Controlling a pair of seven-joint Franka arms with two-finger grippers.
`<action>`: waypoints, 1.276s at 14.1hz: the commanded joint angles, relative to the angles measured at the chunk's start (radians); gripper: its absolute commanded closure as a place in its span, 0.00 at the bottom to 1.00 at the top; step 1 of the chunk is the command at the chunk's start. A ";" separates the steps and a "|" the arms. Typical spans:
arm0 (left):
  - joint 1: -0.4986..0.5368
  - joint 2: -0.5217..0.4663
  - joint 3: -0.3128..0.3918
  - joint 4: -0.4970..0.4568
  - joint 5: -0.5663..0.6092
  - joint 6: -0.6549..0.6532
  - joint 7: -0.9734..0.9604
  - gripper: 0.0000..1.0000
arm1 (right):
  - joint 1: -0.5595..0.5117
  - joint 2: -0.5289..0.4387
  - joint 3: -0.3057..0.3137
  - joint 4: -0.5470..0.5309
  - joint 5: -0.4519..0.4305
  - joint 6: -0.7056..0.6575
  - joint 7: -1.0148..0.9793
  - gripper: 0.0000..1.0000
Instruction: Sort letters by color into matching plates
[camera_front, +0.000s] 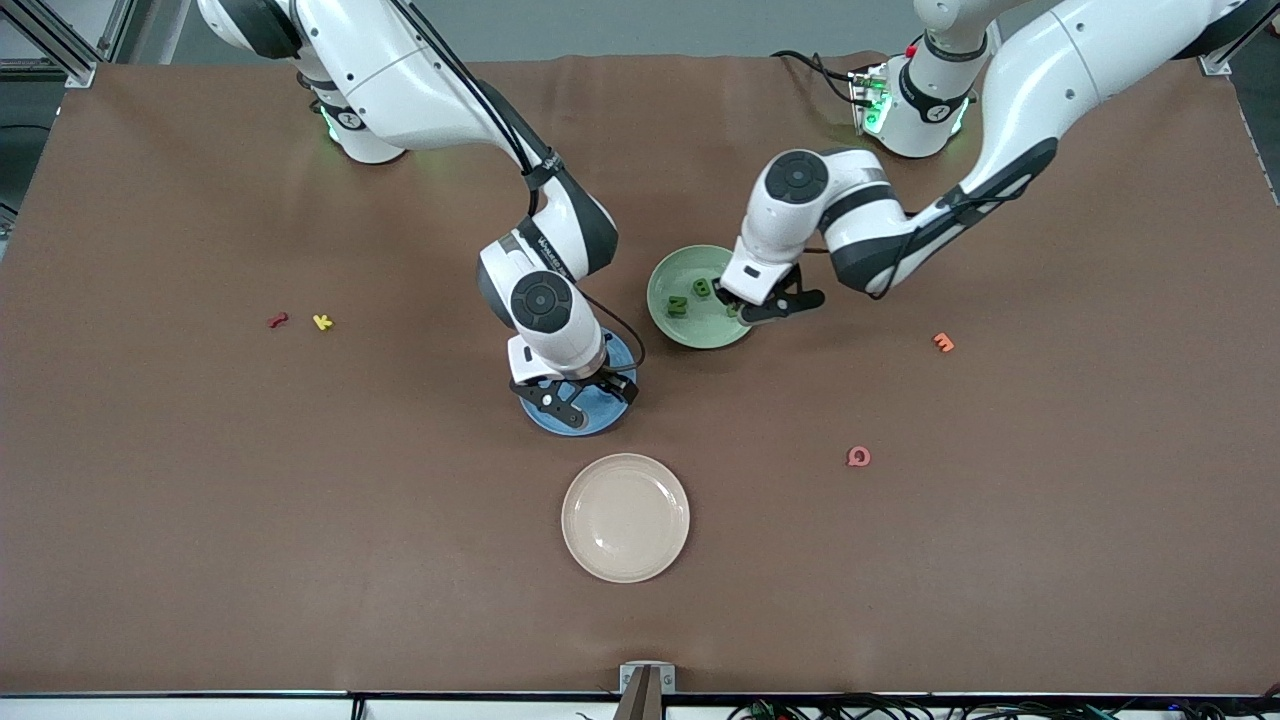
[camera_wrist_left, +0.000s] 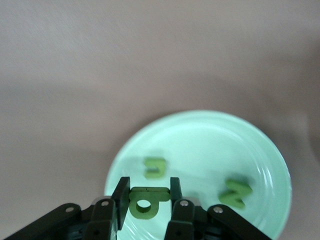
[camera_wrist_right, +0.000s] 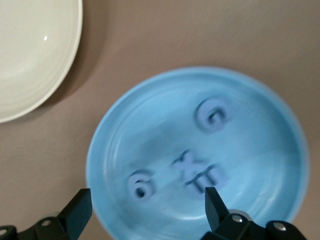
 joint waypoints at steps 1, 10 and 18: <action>-0.096 -0.006 0.048 0.018 -0.022 -0.019 -0.045 0.76 | -0.089 -0.068 0.006 0.025 -0.048 -0.168 -0.179 0.00; -0.209 -0.003 0.124 -0.005 -0.016 -0.019 -0.070 0.76 | -0.440 -0.350 -0.007 0.012 -0.130 -0.532 -0.847 0.00; -0.189 -0.012 0.119 0.040 -0.014 -0.019 -0.061 0.01 | -0.663 -0.469 -0.010 0.035 -0.133 -0.681 -1.137 0.00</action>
